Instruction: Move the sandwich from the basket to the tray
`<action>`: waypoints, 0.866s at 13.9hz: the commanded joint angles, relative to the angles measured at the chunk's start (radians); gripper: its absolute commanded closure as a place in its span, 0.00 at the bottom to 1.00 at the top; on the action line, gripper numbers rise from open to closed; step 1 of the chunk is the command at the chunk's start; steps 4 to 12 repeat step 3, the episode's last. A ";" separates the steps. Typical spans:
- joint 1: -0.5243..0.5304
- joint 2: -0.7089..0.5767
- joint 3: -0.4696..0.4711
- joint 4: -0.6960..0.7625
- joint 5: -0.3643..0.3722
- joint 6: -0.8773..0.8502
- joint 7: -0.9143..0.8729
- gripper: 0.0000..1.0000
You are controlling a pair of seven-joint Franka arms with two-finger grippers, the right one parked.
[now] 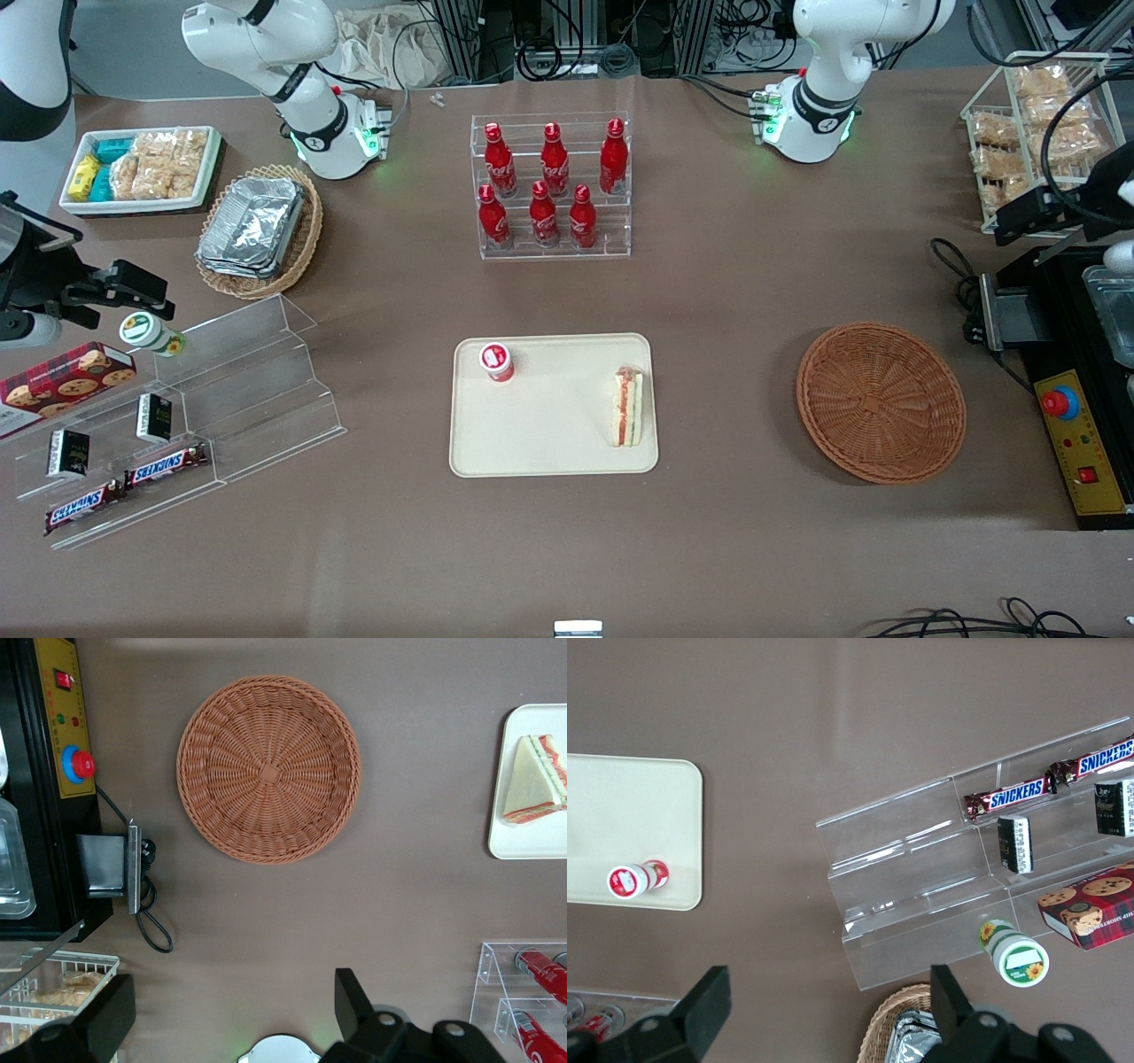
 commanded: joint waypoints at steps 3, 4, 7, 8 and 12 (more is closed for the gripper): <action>0.014 -0.008 -0.015 -0.019 -0.013 0.019 0.013 0.00; 0.014 -0.008 -0.015 -0.019 -0.013 0.019 0.013 0.00; 0.014 -0.008 -0.015 -0.019 -0.013 0.019 0.013 0.00; 0.014 -0.008 -0.015 -0.019 -0.013 0.019 0.013 0.00; 0.014 -0.008 -0.015 -0.019 -0.013 0.019 0.013 0.00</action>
